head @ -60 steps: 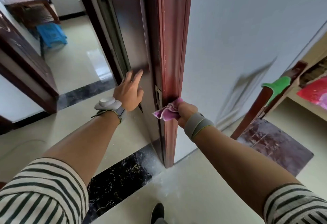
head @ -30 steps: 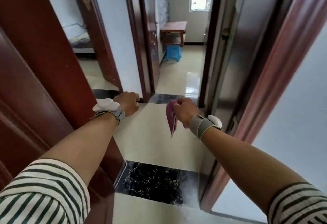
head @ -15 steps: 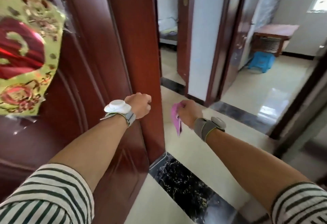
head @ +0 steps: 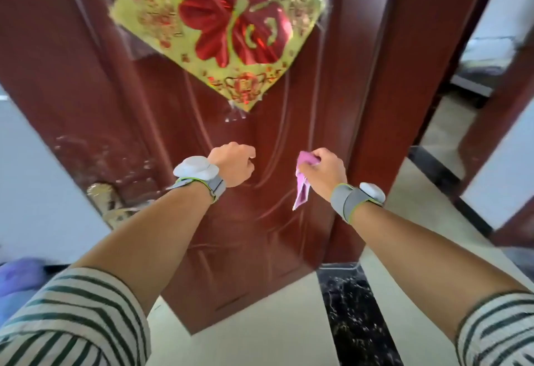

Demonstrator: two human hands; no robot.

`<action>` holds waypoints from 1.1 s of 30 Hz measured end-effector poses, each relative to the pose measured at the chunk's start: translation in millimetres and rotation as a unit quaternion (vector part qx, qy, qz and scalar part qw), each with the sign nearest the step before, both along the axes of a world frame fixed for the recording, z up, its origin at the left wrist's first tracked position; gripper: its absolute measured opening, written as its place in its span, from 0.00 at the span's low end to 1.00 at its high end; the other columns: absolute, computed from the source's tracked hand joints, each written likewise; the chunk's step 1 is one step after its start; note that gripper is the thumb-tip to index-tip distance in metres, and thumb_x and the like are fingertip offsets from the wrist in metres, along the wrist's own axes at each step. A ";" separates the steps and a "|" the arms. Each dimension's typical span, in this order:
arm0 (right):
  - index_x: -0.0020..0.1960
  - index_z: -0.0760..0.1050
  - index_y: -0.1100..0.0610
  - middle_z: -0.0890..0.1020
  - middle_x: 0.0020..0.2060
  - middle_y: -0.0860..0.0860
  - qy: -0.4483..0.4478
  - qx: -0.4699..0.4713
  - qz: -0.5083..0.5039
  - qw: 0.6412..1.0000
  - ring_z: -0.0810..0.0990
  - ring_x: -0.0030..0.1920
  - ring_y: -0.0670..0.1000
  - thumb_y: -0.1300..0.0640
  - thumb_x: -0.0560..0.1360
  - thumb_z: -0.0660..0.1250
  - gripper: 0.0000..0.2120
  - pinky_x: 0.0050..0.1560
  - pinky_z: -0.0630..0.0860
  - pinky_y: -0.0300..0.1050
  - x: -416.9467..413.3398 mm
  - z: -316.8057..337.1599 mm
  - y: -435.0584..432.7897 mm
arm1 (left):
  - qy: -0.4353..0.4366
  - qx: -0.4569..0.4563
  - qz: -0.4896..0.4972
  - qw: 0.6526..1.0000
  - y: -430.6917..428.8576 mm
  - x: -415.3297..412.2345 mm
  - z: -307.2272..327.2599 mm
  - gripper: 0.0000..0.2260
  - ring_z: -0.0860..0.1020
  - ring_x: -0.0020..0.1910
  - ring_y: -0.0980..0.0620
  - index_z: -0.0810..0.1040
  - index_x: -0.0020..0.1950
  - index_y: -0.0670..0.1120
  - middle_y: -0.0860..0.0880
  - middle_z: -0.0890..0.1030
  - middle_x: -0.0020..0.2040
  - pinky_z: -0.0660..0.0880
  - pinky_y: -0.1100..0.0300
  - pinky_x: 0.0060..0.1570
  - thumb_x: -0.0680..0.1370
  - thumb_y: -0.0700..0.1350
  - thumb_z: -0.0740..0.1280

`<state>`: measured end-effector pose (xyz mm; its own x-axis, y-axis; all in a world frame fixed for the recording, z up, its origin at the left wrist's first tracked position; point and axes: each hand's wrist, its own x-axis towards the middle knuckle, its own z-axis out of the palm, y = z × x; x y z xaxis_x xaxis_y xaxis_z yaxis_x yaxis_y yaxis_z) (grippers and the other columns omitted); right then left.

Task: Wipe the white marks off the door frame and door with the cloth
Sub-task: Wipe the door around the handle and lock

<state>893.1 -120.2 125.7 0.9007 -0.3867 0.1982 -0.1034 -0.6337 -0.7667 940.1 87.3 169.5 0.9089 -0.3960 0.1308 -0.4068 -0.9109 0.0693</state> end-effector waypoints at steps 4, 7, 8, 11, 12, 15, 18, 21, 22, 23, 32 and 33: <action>0.39 0.77 0.52 0.79 0.31 0.45 -0.028 0.026 0.070 0.997 0.78 0.34 0.48 0.54 0.65 0.70 0.04 0.38 0.72 0.42 17.9 10.4 52.4 | -0.010 0.001 0.062 0.998 67.8 -7.8 11.0 0.16 0.78 0.57 0.38 0.76 0.67 0.51 0.42 0.79 0.60 0.74 0.50 0.55 0.81 0.46 0.59; 0.38 0.76 0.52 0.78 0.39 0.47 -0.049 -0.003 0.098 0.994 0.76 0.38 0.51 0.53 0.65 0.71 0.05 0.40 0.68 0.41 32.8 19.7 87.2 | -0.026 -0.001 0.091 0.995 109.6 -5.8 19.1 0.16 0.78 0.56 0.38 0.75 0.68 0.51 0.43 0.80 0.60 0.74 0.51 0.54 0.81 0.46 0.59; 0.38 0.75 0.52 0.77 0.42 0.47 -0.054 -0.013 0.104 0.993 0.76 0.40 0.51 0.52 0.66 0.71 0.06 0.40 0.67 0.42 37.3 22.6 97.3 | -0.033 0.001 0.097 0.995 120.9 -5.7 23.0 0.16 0.79 0.56 0.38 0.75 0.68 0.51 0.43 0.80 0.59 0.74 0.51 0.54 0.81 0.46 0.59; 0.38 0.74 0.52 0.76 0.43 0.45 -0.070 -0.028 0.122 0.990 0.77 0.41 0.52 0.51 0.67 0.70 0.06 0.40 0.69 0.43 53.2 30.3 135.0 | -0.062 0.007 0.117 0.991 159.4 -0.1 36.2 0.15 0.80 0.53 0.38 0.77 0.66 0.51 0.42 0.81 0.56 0.76 0.51 0.53 0.80 0.45 0.60; 0.39 0.75 0.52 0.77 0.40 0.45 -0.076 -0.032 0.126 0.989 0.78 0.41 0.53 0.51 0.68 0.69 0.06 0.40 0.70 0.44 58.9 32.2 149.3 | -0.076 0.009 0.127 0.989 171.5 2.1 41.2 0.15 0.80 0.53 0.37 0.76 0.66 0.50 0.42 0.81 0.55 0.77 0.50 0.52 0.80 0.45 0.60; 0.47 0.78 0.51 0.82 0.38 0.50 -0.077 -0.068 0.134 0.986 0.80 0.44 0.57 0.52 0.70 0.67 0.07 0.40 0.70 0.44 73.5 35.3 191.6 | -0.125 0.029 0.147 0.981 201.3 11.9 48.6 0.16 0.80 0.50 0.37 0.73 0.68 0.46 0.41 0.81 0.52 0.76 0.49 0.48 0.81 0.47 0.59; 0.51 0.78 0.50 0.83 0.45 0.55 -0.067 -0.093 0.137 0.984 0.80 0.49 0.61 0.52 0.71 0.65 0.09 0.44 0.73 0.48 90.5 31.2 226.6 | -0.142 0.044 0.161 0.976 221.2 19.8 49.7 0.22 0.80 0.50 0.37 0.64 0.76 0.45 0.41 0.81 0.51 0.72 0.51 0.43 0.82 0.48 0.58; 0.53 0.77 0.50 0.83 0.48 0.55 -0.040 -0.102 0.126 0.986 0.79 0.51 0.62 0.53 0.73 0.63 0.10 0.46 0.73 0.49 107.7 25.4 245.5 | -0.166 0.055 0.148 0.973 234.7 26.4 47.1 0.25 0.81 0.47 0.38 0.58 0.80 0.46 0.42 0.82 0.49 0.69 0.53 0.40 0.83 0.48 0.57; 0.54 0.77 0.51 0.82 0.48 0.55 -0.033 -0.104 0.119 0.987 0.79 0.52 0.62 0.53 0.74 0.63 0.11 0.46 0.72 0.48 112.9 23.3 249.0 | -0.175 0.052 0.145 0.973 236.7 27.7 45.8 0.25 0.81 0.46 0.39 0.58 0.80 0.46 0.43 0.82 0.47 0.69 0.53 0.39 0.83 0.48 0.56; 0.55 0.76 0.51 0.82 0.49 0.55 -0.030 -0.108 0.112 0.987 0.79 0.52 0.62 0.53 0.74 0.63 0.11 0.45 0.71 0.47 117.7 21.8 252.8 | -0.183 0.047 0.142 0.972 239.4 29.7 43.9 0.24 0.81 0.44 0.40 0.59 0.79 0.47 0.45 0.82 0.44 0.70 0.54 0.38 0.83 0.48 0.56; 0.50 0.76 0.52 0.80 0.42 0.51 -0.051 -0.082 0.097 0.991 0.79 0.48 0.59 0.52 0.74 0.62 0.08 0.42 0.67 0.45 145.9 16.9 269.4 | -0.239 -0.034 0.112 0.964 271.8 61.3 38.4 0.19 0.82 0.43 0.40 0.70 0.73 0.47 0.47 0.81 0.53 0.77 0.51 0.41 0.82 0.46 0.59; 0.49 0.76 0.52 0.79 0.40 0.50 -0.052 -0.076 0.102 0.991 0.79 0.47 0.59 0.51 0.74 0.63 0.07 0.41 0.67 0.44 150.1 15.7 272.0 | -0.249 -0.053 0.119 0.960 277.1 66.8 40.0 0.18 0.82 0.44 0.40 0.73 0.71 0.46 0.46 0.81 0.54 0.77 0.52 0.41 0.82 0.45 0.59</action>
